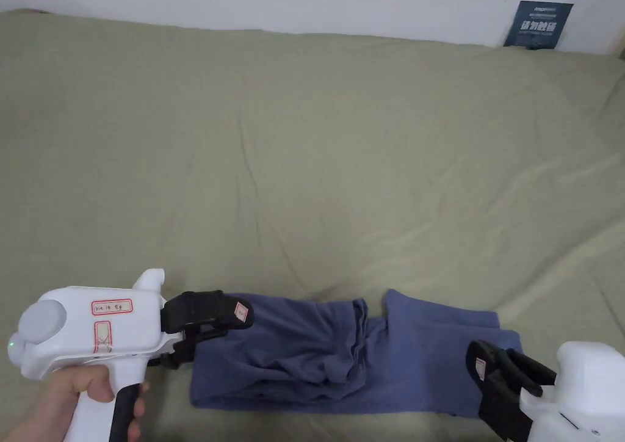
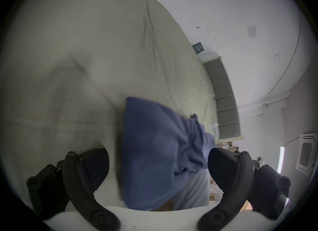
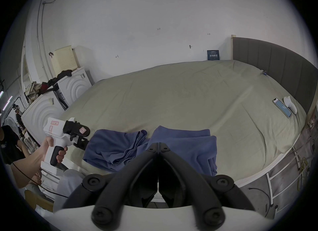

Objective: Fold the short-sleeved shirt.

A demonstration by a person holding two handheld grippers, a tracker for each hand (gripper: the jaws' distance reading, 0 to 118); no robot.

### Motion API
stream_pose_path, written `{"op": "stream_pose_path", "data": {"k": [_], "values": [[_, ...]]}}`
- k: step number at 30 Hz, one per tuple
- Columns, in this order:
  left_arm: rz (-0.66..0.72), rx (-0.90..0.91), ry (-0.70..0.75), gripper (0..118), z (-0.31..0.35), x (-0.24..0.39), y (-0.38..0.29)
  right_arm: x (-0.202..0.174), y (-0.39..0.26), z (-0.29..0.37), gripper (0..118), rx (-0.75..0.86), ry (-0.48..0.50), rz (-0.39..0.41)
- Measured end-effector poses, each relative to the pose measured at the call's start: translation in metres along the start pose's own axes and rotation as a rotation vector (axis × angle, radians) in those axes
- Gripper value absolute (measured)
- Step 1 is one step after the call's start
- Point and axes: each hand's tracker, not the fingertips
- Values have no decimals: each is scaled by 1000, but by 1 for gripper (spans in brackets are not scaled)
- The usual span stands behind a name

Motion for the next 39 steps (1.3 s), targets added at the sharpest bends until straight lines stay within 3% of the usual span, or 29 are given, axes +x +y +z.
{"op": "stream_pose_path", "data": {"k": [2, 3, 4, 5, 7, 8, 11, 14, 20, 23, 32, 39], "values": [[45, -24, -47, 105, -12, -1, 0, 1, 0, 0, 1, -2, -3, -1], [20, -40, -47, 79, -17, 3, -5, 2, 0, 1, 1, -2, -6, -3], [-3, -50, -12, 41, -20, 5, -6, 2, -1, 1, 1, 0, -9, -5], [17, -51, 18, 14, -24, 4, -10, 3, -1, 2, 1, 0, -10, -8], [45, -74, 106, 14, -30, -12, -13, 4, -2, 3, 1, 0, -11, -16], [52, -55, 12, 14, -23, -15, -12, 4, -2, 5, 1, 1, -12, -17], [-14, 32, 129, 13, 3, -10, -5, 6, -1, 10, 1, 9, -7, -15], [13, 48, 126, 11, 39, 3, -7, 6, 2, 11, 1, 18, 1, -3], [-61, 218, 404, 11, 141, 40, -6, 4, 4, 9, 1, 35, 36, -1], [-147, 242, 610, 11, 154, 70, -6, 1, 4, 7, 1, 38, 55, 2], [-456, 102, 959, 11, 61, 178, -25, 6, -1, 19, 1, 56, 63, -11], [-531, 21, 933, 11, -48, 204, -46, 25, -4, 27, 1, 66, 32, -59]]}}
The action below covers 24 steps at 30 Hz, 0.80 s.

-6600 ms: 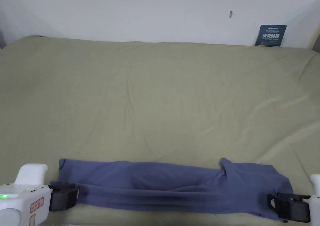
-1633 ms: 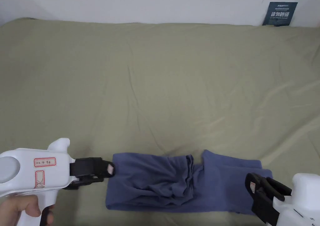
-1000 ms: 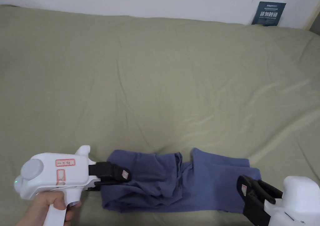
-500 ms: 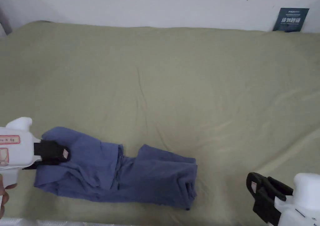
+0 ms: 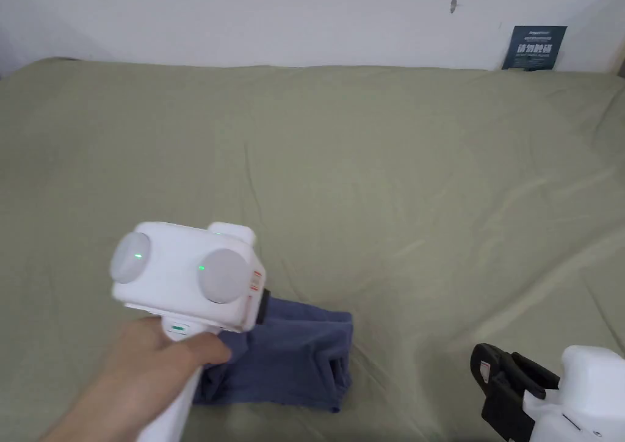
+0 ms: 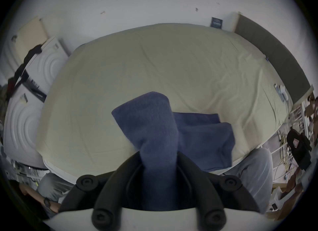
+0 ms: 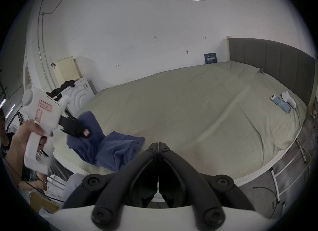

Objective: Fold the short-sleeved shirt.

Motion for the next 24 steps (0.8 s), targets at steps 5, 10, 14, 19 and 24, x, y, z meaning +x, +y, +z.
{"op": "stream_pose_path", "data": {"k": [5, 10, 14, 19, 24], "values": [[60, -69, -148, 45, -48, 37, -2, 8, -1, 6, 1, 3, -23, -18], [125, -46, -234, 108, -44, 29, -6, 14, -2, 11, 1, 6, -39, -35], [188, 40, -359, 102, -6, -5, -10, 15, -3, 8, 1, -3, -41, -32], [341, 150, -563, 7, 5, -64, -20, 12, -4, 2, 1, -17, -33, -37], [401, 57, -732, 7, -43, -76, -25, 7, -4, -3, 1, -33, -31, -33]]}}
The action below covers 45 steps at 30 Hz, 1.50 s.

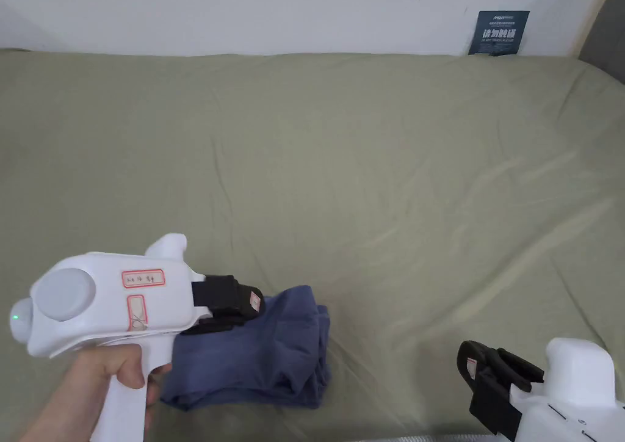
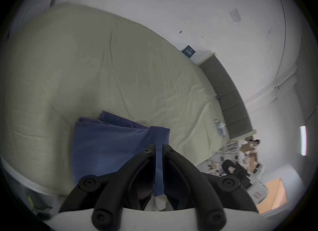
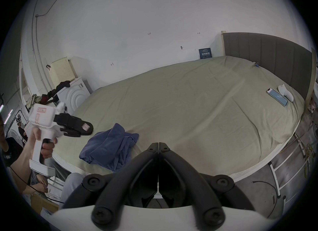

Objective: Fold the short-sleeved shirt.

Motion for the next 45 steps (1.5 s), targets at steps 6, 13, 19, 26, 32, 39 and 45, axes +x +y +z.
{"op": "stream_pose_path", "data": {"k": [6, 13, 19, 26, 32, 39, 45], "values": [[13, -132, -49, 7, -77, -14, -12, -1, -1, -2, 1, -20, -12, -1], [46, -163, -70, 5, -113, -40, -23, 7, -7, -8, 1, -57, -15, -14], [42, -168, -69, 5, -99, -30, -17, -2, -7, -22, 1, -93, 31, -20], [-86, -36, -13, 6, -5, -18, -5, -50, 20, -94, 1, -206, 339, -55], [-63, 38, 76, 6, 49, -44, -1, -80, 12, -195, 1, -451, 628, -204], [21, 23, 111, 6, 47, -89, 6, -22, -44, -241, 1, -586, 760, -504], [122, -93, -65, 116, 33, -127, 13, -16, -46, -246, 1, -588, 800, -546]]}}
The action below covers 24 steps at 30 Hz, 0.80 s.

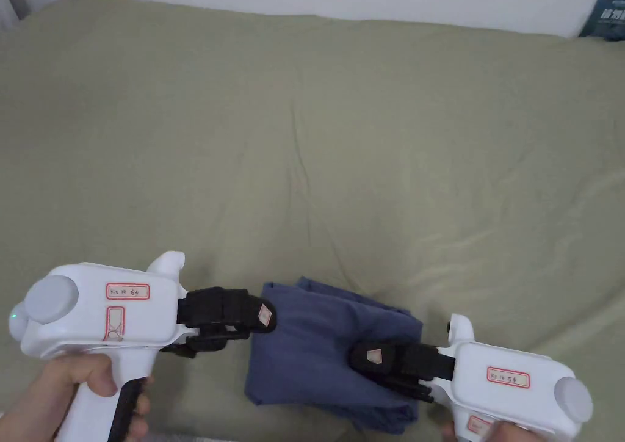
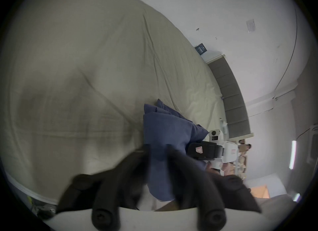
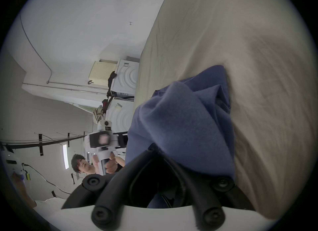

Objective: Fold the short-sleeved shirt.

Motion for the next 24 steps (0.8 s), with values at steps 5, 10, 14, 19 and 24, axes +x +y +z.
{"op": "stream_pose_path", "data": {"k": [5, 10, 14, 19, 24], "values": [[38, -39, -53, 116, -19, 0, 7, 8, 1, 2, 1, -2, 40, -33], [18, -83, -164, 116, -57, -1, 2, 12, 2, 2, 1, 0, 71, -65], [-17, -58, -106, 29, -65, -1, 3, 13, 3, 3, 1, 0, 69, -58], [-37, -58, -87, 29, -60, -17, 7, 4, 3, 4, 1, 5, 34, -33], [-62, -40, -97, 29, -47, -17, 11, -21, 3, 3, 1, 6, -7, 7]]}}
